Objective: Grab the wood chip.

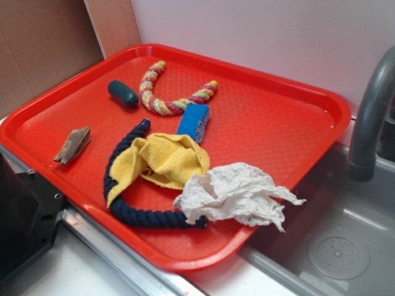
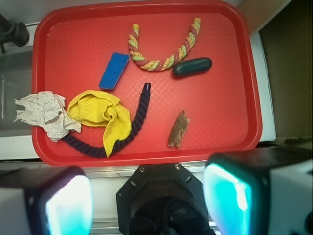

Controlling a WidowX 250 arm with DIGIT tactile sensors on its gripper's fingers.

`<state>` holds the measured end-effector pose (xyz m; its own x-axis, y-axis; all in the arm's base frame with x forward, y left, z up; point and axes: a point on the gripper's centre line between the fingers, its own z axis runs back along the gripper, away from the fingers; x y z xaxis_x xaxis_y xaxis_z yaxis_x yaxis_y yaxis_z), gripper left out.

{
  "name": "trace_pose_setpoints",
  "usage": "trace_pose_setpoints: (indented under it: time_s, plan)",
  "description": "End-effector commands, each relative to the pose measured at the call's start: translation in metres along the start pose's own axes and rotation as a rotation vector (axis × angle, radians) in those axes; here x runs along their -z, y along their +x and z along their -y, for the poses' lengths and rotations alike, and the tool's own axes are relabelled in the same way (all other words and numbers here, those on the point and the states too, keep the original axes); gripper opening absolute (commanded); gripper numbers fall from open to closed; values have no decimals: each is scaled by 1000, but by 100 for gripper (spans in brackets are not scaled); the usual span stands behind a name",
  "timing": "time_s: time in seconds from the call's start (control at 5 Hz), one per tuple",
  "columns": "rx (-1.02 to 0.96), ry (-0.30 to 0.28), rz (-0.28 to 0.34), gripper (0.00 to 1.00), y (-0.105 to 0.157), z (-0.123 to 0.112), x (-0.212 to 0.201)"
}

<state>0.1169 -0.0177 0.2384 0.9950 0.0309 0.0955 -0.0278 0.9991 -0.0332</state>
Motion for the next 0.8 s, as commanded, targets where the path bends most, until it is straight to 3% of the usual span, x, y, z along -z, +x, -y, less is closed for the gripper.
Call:
trace_pose_setpoints:
  time_s: [0.0, 0.2, 0.4, 0.6]
  plan:
    - [0, 0, 0, 100, 0, 0, 0]
    - [0, 0, 0, 100, 0, 0, 0]
    - [-119, -47, -61, 100, 0, -41, 44]
    - [-251, -62, 2, 100, -4, -81, 81]
